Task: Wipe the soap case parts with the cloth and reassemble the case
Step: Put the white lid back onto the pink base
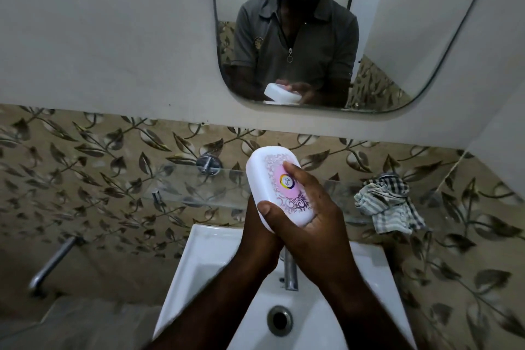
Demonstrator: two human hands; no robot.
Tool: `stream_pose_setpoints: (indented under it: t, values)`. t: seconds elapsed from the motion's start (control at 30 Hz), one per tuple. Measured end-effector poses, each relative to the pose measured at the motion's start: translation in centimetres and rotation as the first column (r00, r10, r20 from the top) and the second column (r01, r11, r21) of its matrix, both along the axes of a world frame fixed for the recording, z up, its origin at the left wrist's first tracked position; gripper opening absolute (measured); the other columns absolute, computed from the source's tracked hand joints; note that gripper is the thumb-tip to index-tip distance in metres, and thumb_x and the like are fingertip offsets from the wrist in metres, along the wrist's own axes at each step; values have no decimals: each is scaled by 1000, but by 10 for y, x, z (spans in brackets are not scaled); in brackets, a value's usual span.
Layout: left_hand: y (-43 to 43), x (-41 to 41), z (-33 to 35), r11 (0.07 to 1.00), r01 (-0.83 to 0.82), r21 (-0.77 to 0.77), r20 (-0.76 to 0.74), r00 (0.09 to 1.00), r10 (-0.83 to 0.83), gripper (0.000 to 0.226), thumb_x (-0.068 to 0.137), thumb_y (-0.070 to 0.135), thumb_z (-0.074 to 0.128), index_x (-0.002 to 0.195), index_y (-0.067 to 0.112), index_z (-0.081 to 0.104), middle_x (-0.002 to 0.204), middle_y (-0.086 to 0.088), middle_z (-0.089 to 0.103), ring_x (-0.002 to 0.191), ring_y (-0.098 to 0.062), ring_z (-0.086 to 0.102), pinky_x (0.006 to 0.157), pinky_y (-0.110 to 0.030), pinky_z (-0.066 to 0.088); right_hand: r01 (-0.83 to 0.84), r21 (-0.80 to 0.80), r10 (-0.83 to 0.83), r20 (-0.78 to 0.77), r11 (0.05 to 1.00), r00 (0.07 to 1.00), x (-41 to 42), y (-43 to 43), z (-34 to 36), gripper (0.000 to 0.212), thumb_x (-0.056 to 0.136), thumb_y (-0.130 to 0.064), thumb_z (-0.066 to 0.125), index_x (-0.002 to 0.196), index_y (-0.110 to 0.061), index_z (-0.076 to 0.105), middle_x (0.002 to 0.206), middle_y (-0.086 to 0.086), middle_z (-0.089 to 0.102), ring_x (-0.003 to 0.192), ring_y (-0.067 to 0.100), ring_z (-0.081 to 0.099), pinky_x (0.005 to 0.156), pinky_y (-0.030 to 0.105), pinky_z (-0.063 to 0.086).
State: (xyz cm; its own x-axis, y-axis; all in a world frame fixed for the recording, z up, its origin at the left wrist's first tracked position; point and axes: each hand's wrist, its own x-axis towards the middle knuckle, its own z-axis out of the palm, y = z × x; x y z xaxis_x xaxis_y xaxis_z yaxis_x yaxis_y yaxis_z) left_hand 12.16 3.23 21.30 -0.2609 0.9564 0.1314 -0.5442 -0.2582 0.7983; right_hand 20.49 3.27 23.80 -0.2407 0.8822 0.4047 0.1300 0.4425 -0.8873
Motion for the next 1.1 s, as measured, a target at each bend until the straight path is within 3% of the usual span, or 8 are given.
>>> stream_pose_setpoints:
  t: [0.17, 0.27, 0.33, 0.5, 0.63, 0.8, 0.93, 1.1]
  values:
    - [3, -5, 9, 998, 29, -64, -84, 996, -35, 34, 93, 33, 57, 122, 14, 62, 117, -17, 68, 109, -32, 66, 94, -51, 52, 30, -90, -45, -171, 996, 984, 4, 10, -3, 66, 62, -49, 70, 124, -28, 60, 120, -17, 64, 110, 0, 61, 96, 29, 52]
    - [5, -8, 15, 981, 100, -168, 79, 993, -88, 49, 99, 47, 31, 121, 18, 64, 117, -15, 70, 107, -30, 67, 94, -47, 53, 96, -97, -109, -141, 991, 984, 9, 18, -8, 69, 63, -54, 68, 128, -30, 58, 121, -13, 64, 110, 5, 62, 94, 39, 53]
    - [8, -11, 13, 977, 122, -174, 143, 985, -97, 56, 99, 52, 25, 116, 19, 66, 114, -14, 72, 105, -29, 68, 91, -45, 55, 103, -127, -119, -129, 987, 984, 10, 22, -12, 71, 63, -55, 68, 128, -31, 58, 122, -13, 64, 110, 5, 63, 95, 42, 53]
    - [10, -14, 10, 971, 132, -197, 153, 983, -103, 51, 99, 50, 28, 116, 19, 64, 111, -13, 73, 101, -29, 70, 84, -42, 58, 69, -169, -89, -113, 983, 990, 8, 26, -18, 73, 62, -55, 67, 130, -32, 55, 125, -11, 63, 110, 2, 62, 94, 39, 54]
    - [12, -16, 10, 967, 133, -219, 111, 988, -111, 52, 99, 52, 31, 128, 18, 58, 116, -13, 71, 106, -29, 68, 85, -43, 57, 46, -164, -62, -90, 985, 994, 10, 29, -18, 73, 61, -54, 68, 129, -32, 55, 123, -11, 64, 106, 0, 63, 91, 33, 56]
    - [10, -13, 8, 975, 104, -196, 7, 994, -105, 49, 100, 50, 30, 126, 20, 59, 116, -11, 71, 106, -26, 69, 85, -40, 57, 26, -169, -39, -71, 985, 997, 11, 30, -18, 73, 61, -53, 70, 130, -32, 55, 123, -11, 64, 108, 3, 64, 93, 38, 55]
    - [12, -17, 7, 967, 89, -240, 15, 996, -88, 56, 97, 55, 31, 130, 17, 57, 119, -12, 69, 110, -27, 66, 96, -46, 51, -14, -170, 13, -7, 985, 1000, 8, 28, -18, 79, 68, -50, 73, 140, -27, 49, 116, -28, 61, 107, -3, 63, 92, 34, 55]
    - [13, -36, 9, 945, 35, -327, -120, 990, -78, 50, 95, 57, 34, 109, 22, 67, 108, -9, 74, 102, -27, 70, 93, -47, 53, -78, -198, 101, 111, 977, 989, 2, 29, -20, 73, 79, -45, 74, 143, -34, 41, 103, -33, 62, 95, -11, 64, 84, 20, 54]
